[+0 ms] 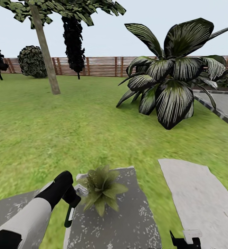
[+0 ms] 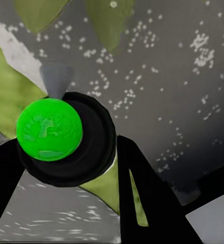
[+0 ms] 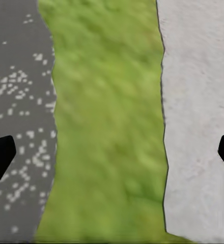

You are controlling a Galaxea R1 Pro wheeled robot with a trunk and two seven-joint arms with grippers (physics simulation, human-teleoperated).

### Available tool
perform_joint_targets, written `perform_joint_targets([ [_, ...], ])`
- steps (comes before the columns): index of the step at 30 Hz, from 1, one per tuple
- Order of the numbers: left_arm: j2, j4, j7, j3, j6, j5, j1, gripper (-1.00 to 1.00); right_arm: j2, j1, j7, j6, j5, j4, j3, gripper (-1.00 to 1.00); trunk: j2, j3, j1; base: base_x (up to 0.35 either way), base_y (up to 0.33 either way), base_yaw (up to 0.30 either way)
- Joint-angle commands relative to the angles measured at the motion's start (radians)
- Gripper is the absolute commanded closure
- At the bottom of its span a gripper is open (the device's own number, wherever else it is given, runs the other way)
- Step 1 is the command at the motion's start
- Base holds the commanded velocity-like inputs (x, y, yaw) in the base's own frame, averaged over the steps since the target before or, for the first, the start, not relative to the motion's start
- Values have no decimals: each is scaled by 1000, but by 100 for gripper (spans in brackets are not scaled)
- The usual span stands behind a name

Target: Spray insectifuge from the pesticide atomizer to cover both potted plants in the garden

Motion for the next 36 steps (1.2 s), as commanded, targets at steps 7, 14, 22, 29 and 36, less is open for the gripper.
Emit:
perform_joint_targets([
  [7, 2, 7, -10, -2, 5, -9, -1, 100, 0, 0, 0, -3, -8, 0, 8, -100, 0, -1, -1, -93, -244, 266],
  [14, 4, 11, -10, -3, 4, -14, 1, 100, 0, 0, 0, -3, -8, 0, 8, -100, 0, -1, -1, -20, -52, 191],
  [22, 3, 12, -12, 2, 2, -18, 3, 100, 0, 0, 0, -3, -8, 0, 8, -100, 0, -1, -1, 0, -71, 275],
  [29, 0, 11, -12, 4, 3, -19, 3, 100, -1, 0, -3, -4, -8, 0, 8, -100, 0, -1, -1, 0, -266, 130],
  [36, 0, 10, -12, 4, 4, -19, 3, 100, 0, 0, -3, -4, -8, 0, 8, -100, 0, -1, -1, 43, -271, 169],
])
